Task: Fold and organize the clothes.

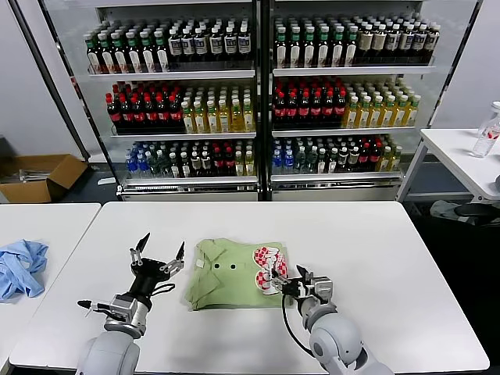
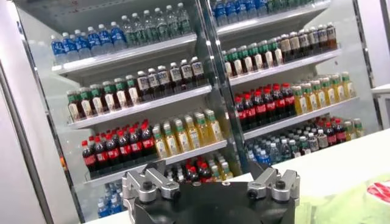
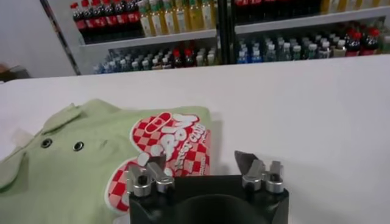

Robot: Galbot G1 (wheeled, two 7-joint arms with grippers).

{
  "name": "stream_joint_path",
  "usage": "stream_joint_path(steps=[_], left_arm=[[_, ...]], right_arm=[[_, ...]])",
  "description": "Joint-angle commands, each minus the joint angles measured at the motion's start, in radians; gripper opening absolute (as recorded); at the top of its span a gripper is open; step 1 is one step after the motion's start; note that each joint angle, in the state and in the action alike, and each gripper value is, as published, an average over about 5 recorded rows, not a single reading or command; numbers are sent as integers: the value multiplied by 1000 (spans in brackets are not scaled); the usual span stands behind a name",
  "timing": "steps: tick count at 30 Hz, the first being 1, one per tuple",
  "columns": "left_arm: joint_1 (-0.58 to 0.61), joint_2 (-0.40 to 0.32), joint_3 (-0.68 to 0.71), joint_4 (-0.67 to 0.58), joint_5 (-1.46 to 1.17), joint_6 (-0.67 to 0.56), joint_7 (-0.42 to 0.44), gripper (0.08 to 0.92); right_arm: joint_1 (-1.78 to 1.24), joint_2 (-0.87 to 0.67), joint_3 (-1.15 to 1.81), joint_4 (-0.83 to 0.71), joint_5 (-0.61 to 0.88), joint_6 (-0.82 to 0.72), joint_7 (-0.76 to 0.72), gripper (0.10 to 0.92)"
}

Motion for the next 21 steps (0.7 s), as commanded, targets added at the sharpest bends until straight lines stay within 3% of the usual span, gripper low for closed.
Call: stream_joint_path(steps=[1, 11, 21], left_arm=[[22, 5, -19, 1, 45, 0, 16, 823], [27, 4, -17, -15, 41, 30, 16, 823], [39, 4, -14, -11, 41, -49, 39, 823]], right_arm=[[30, 11, -25, -61, 77, -2, 10, 680], [9, 9, -1, -29, 117, 14, -38, 386], [-26, -72, 94, 189, 89, 6, -11, 126]])
